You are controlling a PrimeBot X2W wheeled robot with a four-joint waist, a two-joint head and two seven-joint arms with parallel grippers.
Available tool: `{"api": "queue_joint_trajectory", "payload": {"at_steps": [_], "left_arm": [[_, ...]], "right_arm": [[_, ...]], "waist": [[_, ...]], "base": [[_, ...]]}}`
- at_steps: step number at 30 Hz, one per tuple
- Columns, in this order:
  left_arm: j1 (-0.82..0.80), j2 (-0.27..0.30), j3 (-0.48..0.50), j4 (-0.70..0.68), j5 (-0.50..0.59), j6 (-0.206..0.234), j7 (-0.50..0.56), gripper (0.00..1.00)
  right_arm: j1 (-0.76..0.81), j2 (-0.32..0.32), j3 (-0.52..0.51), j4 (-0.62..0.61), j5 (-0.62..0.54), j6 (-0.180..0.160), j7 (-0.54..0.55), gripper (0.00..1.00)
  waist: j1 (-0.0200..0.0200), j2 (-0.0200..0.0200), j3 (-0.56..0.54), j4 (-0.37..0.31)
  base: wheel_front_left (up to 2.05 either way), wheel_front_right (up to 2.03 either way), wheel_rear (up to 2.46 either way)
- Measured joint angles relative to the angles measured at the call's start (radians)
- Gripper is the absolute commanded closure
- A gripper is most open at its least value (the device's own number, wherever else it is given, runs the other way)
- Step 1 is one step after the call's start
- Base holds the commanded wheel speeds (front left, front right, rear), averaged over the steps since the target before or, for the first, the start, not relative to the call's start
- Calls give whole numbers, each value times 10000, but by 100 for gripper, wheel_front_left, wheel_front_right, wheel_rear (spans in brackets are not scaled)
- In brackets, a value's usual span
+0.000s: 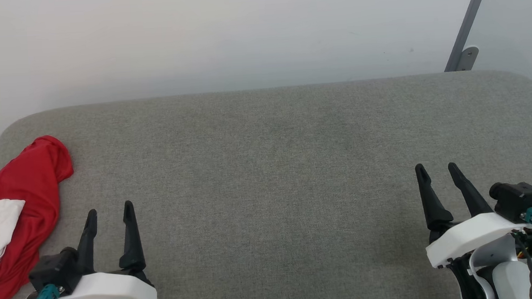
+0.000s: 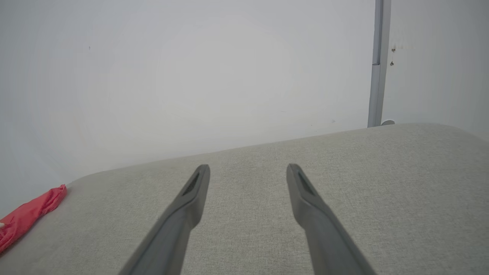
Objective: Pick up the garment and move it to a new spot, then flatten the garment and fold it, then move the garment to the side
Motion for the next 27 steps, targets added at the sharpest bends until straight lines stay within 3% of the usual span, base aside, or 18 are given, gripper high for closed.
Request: {"api": "queue_joint_trajectory", "payload": {"at_steps": [27], "left_arm": [[112,-211,150,-63,2253,-430,-556,0]], "right_arm": [[-31,-17,-276,-115,-2207,12,-255,0]], "waist": [[0,0,-48,-1]], "base": [[0,0,0]]}}
